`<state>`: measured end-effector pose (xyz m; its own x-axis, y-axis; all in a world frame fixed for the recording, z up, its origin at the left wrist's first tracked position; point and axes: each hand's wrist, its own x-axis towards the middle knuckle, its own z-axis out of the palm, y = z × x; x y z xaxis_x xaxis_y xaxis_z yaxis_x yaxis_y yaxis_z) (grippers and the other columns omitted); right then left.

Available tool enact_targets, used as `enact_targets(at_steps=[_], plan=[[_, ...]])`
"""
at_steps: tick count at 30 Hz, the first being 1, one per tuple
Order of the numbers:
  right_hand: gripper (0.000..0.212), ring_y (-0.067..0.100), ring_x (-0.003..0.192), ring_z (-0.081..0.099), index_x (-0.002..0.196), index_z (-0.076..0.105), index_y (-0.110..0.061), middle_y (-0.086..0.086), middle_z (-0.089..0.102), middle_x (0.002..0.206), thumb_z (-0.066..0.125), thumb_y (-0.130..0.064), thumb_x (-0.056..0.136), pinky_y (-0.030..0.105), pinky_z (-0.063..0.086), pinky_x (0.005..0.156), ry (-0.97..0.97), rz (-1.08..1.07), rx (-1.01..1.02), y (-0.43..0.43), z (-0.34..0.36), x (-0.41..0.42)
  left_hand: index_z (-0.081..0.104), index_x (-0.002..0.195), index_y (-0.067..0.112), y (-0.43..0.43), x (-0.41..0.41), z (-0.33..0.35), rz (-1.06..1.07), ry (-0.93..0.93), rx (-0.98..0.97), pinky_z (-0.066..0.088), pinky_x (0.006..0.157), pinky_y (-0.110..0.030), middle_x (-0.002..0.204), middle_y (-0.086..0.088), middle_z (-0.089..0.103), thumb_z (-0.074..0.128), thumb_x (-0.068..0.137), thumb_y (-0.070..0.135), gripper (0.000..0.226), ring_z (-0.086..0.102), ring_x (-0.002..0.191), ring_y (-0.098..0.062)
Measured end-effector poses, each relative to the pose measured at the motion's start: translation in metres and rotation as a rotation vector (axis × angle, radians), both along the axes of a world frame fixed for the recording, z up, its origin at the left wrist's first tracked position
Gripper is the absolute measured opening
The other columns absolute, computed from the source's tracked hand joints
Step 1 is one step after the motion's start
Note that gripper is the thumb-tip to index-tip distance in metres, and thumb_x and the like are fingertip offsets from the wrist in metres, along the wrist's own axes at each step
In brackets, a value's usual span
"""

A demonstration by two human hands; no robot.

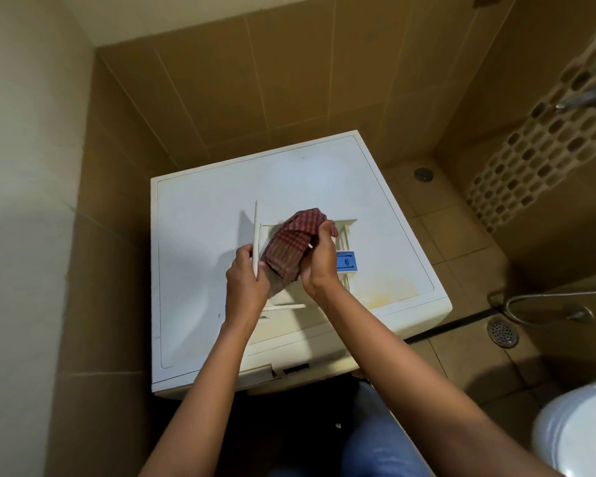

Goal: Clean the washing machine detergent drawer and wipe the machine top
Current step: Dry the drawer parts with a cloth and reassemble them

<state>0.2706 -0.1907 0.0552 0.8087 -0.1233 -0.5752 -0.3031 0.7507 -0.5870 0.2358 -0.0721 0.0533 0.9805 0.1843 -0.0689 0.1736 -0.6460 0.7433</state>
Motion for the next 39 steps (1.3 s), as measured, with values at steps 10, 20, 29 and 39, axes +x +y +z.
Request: enact_targets(at_steps=[10,20,29,39], plan=[[0.049,0.012,0.070,0.060,0.089,0.059,-0.015,0.003,0.062,0.081,0.024,-0.047,0.102,0.029,0.050,0.068,0.028,0.026,-0.053,0.008,0.014,0.021,0.057,0.129,0.024,0.034,0.033,0.010,-0.347,0.158,-0.104,0.047,0.088,-0.017,0.109,0.017,0.066,0.055,0.096,0.015,0.034,0.062,0.101,-0.001],[0.040,0.013,0.093,0.063,0.098,0.063,-0.014,0.001,0.067,0.099,0.032,-0.039,0.103,0.028,0.051,0.088,-0.005,0.315,-0.144,0.069,0.004,-0.028,0.065,0.119,0.026,0.026,0.039,0.006,-0.100,0.211,-0.305,0.046,0.096,-0.030,0.112,0.001,0.064,0.020,0.103,0.051,0.054,0.059,0.107,-0.016],[0.037,0.028,0.071,0.052,0.068,0.046,-0.009,0.011,0.056,0.075,0.035,-0.023,0.100,0.027,0.033,0.065,-0.133,0.521,-0.932,0.059,0.026,-0.044,0.065,0.108,0.032,0.027,0.043,0.003,-0.069,0.255,-0.400,0.048,0.087,-0.027,0.107,-0.003,0.068,0.011,0.103,0.050,0.056,0.062,0.104,-0.018],[0.033,0.021,0.073,0.055,0.086,0.059,-0.002,0.012,0.063,0.087,0.039,-0.027,0.097,0.028,0.039,0.069,0.084,0.218,-0.724,0.027,0.023,0.036,0.068,0.093,0.042,0.027,0.040,0.001,-0.104,0.164,-0.364,0.046,0.089,-0.027,0.100,0.014,0.071,0.020,0.098,0.041,0.048,0.064,0.100,-0.004]])
